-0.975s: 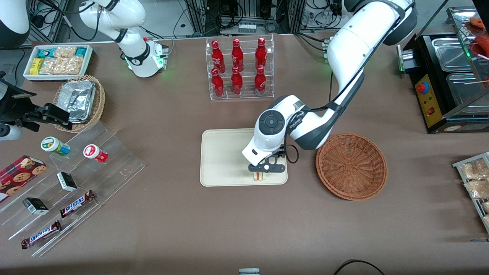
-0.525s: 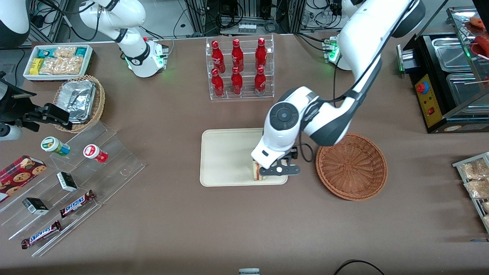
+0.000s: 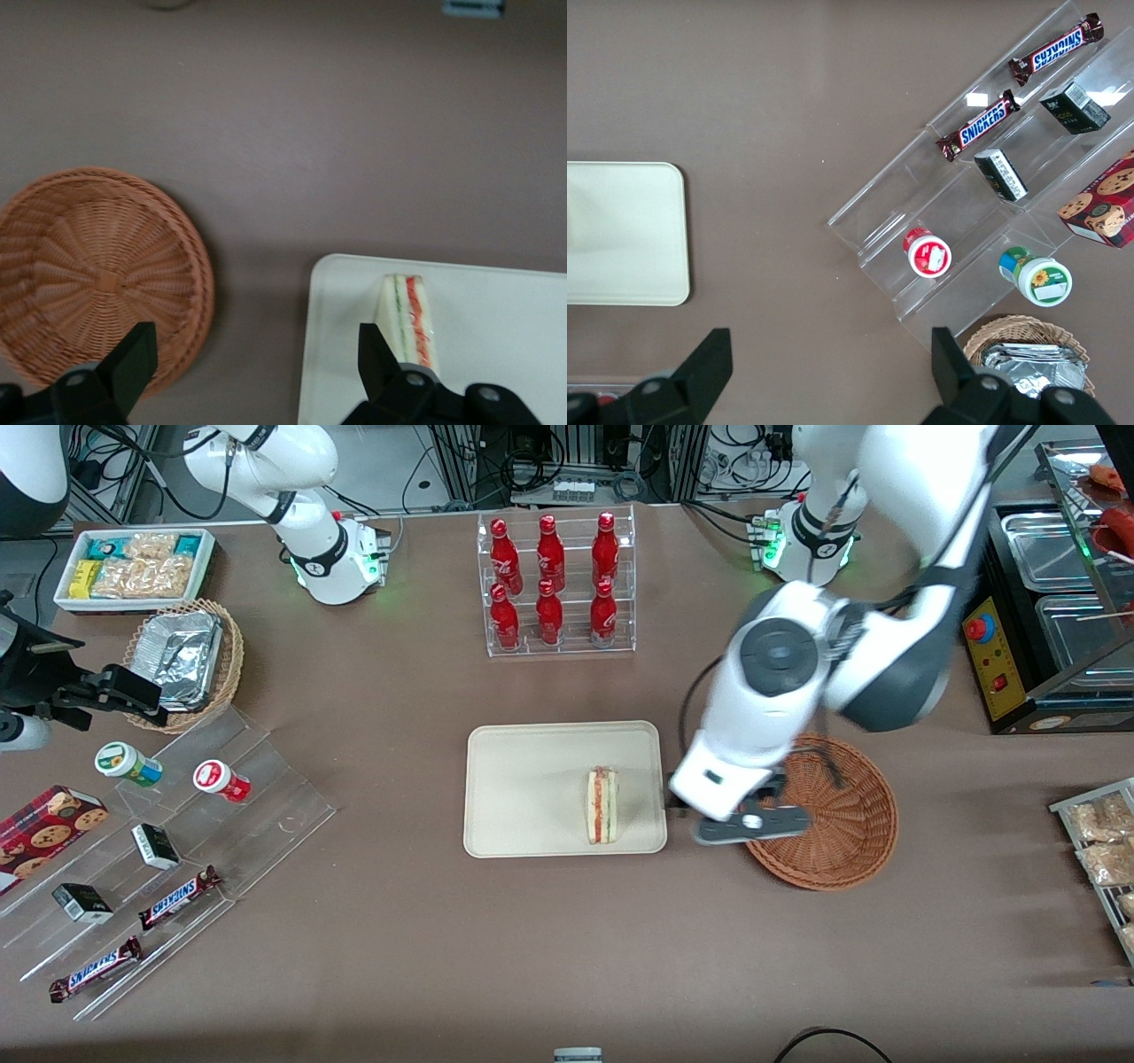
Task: Place sandwich from basket to tray
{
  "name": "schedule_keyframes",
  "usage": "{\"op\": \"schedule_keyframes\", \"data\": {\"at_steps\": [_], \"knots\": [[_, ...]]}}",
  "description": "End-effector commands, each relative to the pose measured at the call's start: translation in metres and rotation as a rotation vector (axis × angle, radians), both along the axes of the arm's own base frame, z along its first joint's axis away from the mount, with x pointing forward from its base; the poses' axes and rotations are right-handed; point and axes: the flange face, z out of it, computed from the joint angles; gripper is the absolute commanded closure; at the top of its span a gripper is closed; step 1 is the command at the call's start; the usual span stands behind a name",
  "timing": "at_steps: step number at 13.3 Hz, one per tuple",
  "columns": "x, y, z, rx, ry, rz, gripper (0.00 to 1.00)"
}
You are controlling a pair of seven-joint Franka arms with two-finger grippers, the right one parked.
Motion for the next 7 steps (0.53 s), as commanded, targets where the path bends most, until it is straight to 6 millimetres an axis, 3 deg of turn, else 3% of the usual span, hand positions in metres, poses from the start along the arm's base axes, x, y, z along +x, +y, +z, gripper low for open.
{"op": "schedule_keyframes", "data": {"at_steps": [1,5,7], "knots": [[-0.003,0.038,0.027,0.021,0.026,0.023,0.0],[0.01,0.108,0.048,0.039,0.028,0.087,0.0],[0.012,0.152,0.061,0.029,0.05,0.108,0.0]]}}
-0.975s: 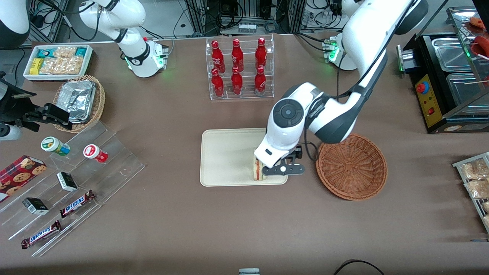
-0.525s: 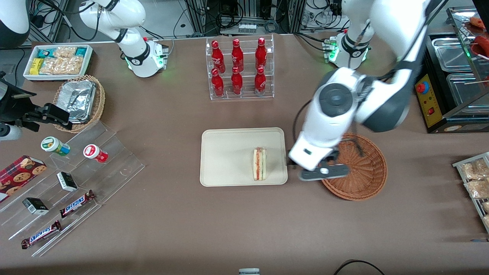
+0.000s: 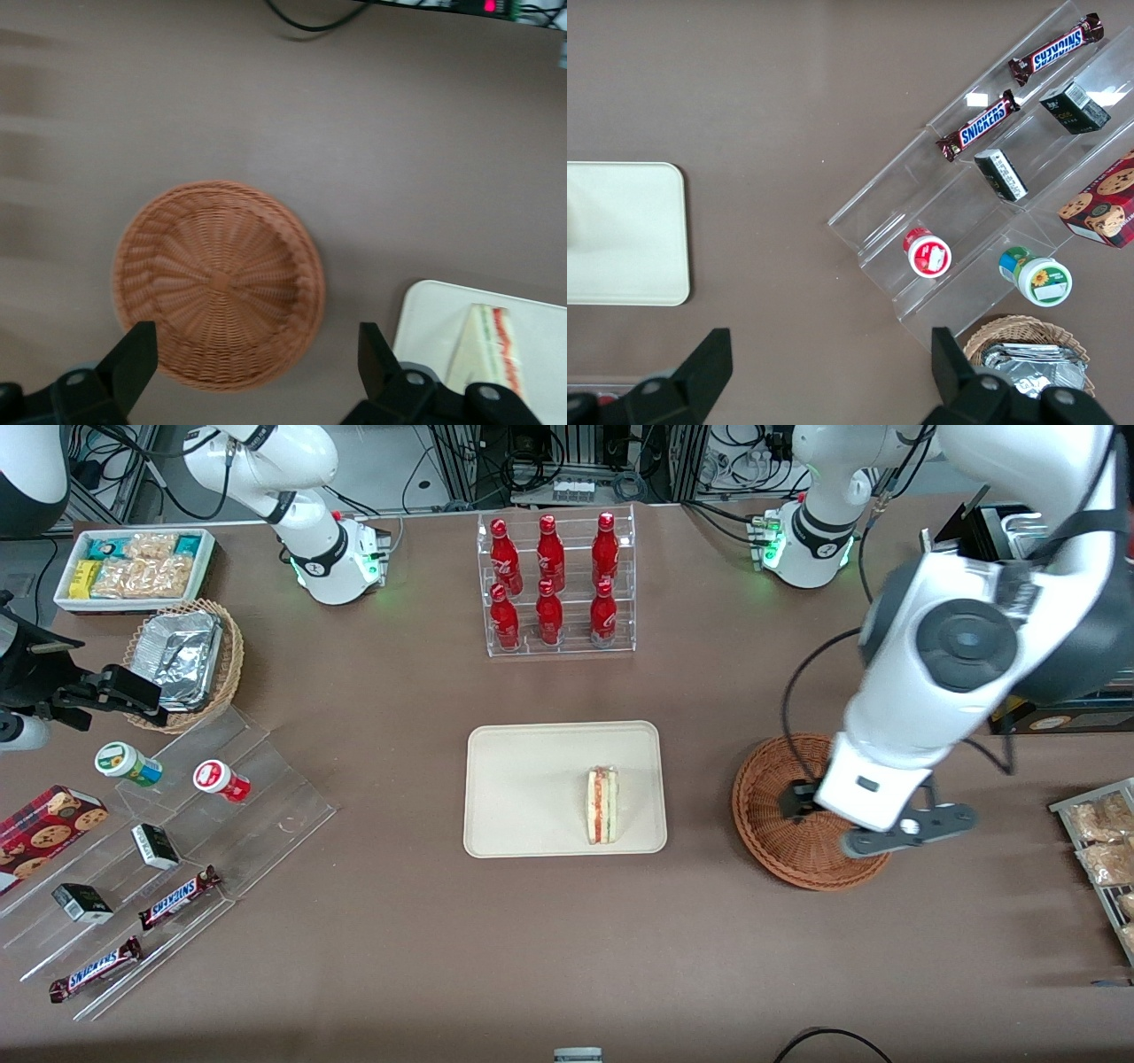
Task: Place sandwich from basket to tray
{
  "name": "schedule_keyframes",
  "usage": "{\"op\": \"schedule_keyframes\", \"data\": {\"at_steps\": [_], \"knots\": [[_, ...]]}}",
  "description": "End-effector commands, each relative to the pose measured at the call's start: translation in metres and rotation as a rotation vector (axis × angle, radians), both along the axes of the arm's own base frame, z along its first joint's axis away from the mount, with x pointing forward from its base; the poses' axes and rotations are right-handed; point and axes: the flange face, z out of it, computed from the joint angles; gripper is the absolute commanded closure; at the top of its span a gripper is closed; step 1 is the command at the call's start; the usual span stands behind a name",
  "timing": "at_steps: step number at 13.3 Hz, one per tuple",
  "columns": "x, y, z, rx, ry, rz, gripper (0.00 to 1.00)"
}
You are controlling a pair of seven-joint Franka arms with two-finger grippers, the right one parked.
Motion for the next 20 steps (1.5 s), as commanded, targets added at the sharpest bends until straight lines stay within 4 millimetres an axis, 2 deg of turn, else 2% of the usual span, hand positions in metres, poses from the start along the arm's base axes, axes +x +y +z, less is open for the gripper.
{"op": "schedule_keyframes", "data": {"at_steps": [1,4,9,13,16,17,18,20], "knots": [[-0.006,0.056,0.022,-0.018,0.037,0.022,0.0],[-0.017,0.091,0.04,0.009,0.072,0.026,0.0],[-0.04,0.126,0.063,0.022,0.08,0.087,0.0],[-0.059,0.139,0.082,0.006,0.115,0.056,0.0],[-0.077,0.131,0.086,0.011,0.123,0.035,0.0],[-0.079,0.137,0.087,0.01,0.124,0.05,0.0],[-0.083,0.133,0.091,0.005,0.121,0.045,0.0],[-0.091,0.136,0.098,-0.014,0.128,0.049,0.0]]}}
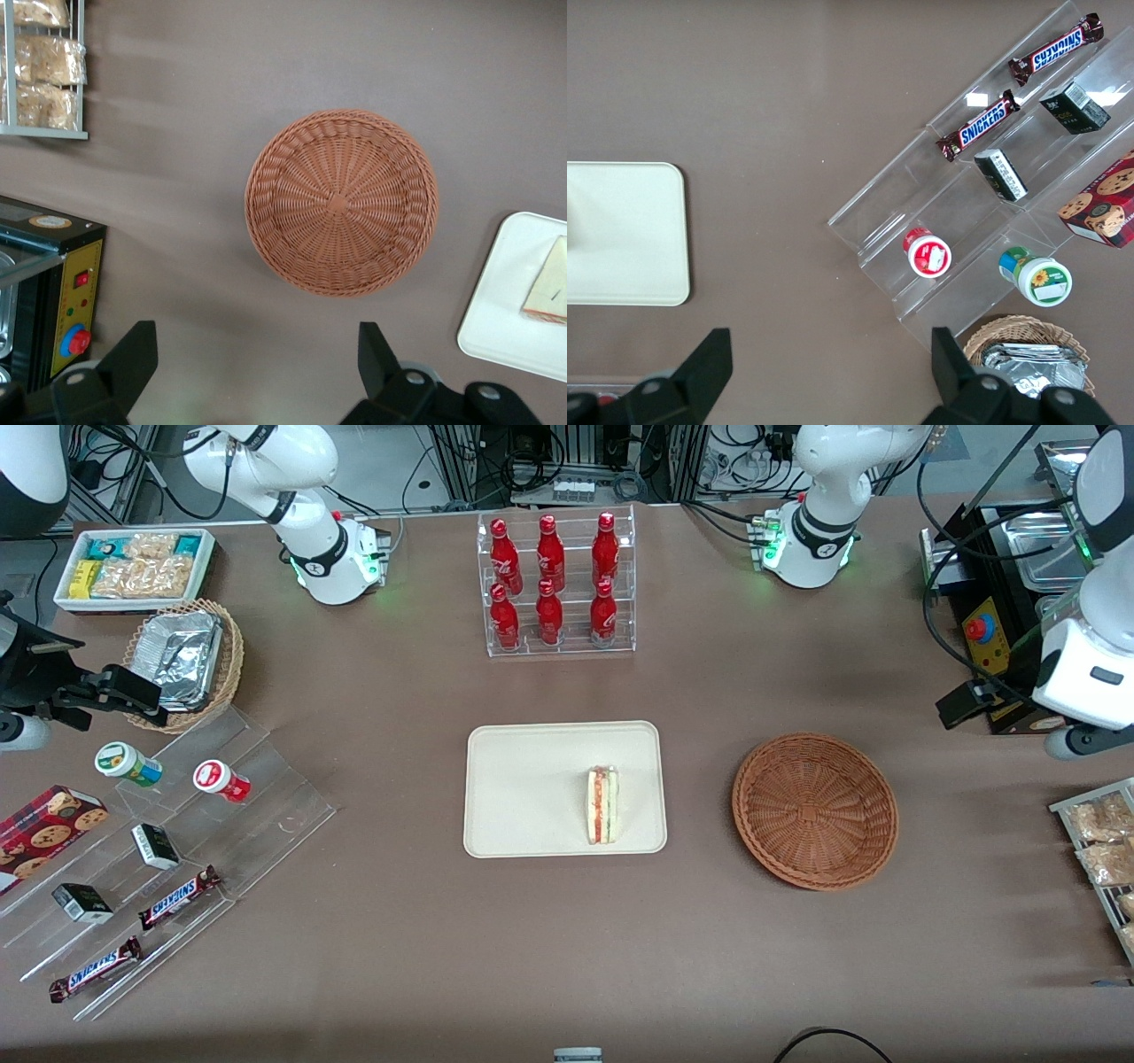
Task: Place sandwich from basket to tray
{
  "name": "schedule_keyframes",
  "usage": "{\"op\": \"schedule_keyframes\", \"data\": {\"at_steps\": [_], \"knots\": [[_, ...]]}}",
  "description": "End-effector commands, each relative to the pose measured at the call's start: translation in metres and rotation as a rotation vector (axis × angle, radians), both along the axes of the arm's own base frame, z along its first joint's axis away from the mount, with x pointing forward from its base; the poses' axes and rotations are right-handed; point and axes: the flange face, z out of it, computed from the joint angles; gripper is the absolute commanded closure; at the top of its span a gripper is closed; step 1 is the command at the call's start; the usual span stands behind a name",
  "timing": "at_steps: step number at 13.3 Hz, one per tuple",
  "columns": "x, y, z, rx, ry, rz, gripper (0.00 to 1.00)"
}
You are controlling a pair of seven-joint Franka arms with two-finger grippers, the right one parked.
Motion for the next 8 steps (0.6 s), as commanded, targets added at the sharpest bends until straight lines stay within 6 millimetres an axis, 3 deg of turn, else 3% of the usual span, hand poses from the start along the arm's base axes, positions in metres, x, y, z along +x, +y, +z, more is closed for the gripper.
{"op": "schedule_keyframes", "data": {"at_steps": [1,3,6,8], "knots": [[-0.02,0.001,0.011,-0.017,0.009,-0.007,0.0],[-0.027,-0.006,0.014,-0.018,0.015,-0.016,0.0],[-0.043,0.005,0.025,-0.063,0.03,-0.098,0.0],[-0.045,0.002,0.027,-0.08,0.039,-0.108,0.0]]}}
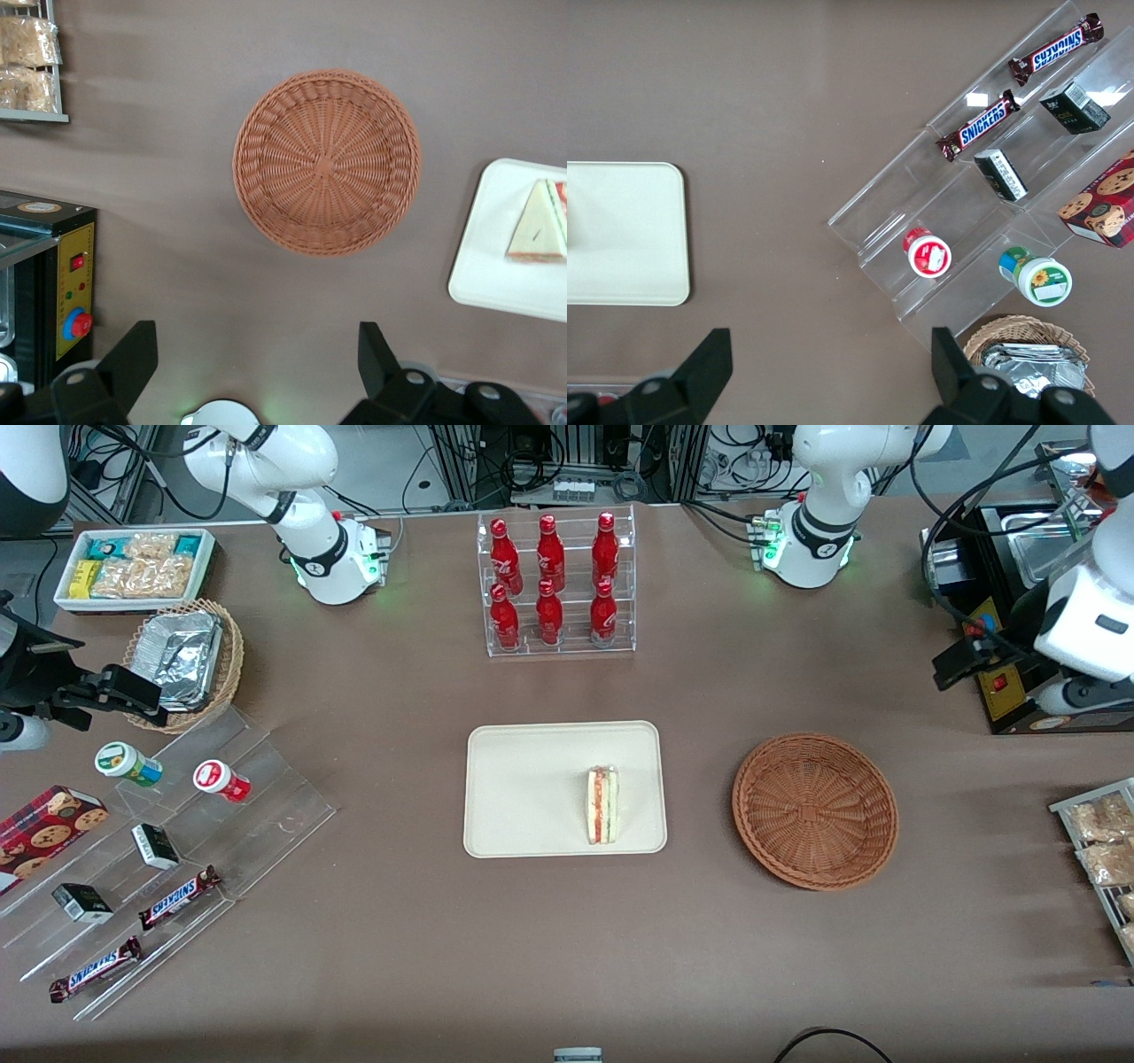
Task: Place sandwich from basket to tray
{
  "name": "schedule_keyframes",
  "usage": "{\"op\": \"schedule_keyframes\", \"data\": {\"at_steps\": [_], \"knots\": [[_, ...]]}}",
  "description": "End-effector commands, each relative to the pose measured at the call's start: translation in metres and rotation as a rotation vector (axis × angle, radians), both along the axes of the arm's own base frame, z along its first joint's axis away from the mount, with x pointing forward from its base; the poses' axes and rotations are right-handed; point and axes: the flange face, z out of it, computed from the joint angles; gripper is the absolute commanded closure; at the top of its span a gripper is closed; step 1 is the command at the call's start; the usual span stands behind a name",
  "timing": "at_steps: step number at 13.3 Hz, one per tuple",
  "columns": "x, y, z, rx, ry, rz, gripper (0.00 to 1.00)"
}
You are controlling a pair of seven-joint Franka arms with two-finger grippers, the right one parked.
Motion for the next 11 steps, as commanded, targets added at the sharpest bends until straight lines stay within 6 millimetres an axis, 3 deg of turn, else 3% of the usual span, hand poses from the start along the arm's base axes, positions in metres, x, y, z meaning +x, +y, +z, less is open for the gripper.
{"op": "schedule_keyframes", "data": {"at_steps": [1,7,11], "knots": [[-0.014,-0.005,0.004,-0.022,0.018,-0.035,0.0],[-0.022,-0.027,0.005,-0.014,0.048,-0.066,0.0],[-0.024,-0.028,0.0,-0.018,0.077,-0.068,0.0]]}}
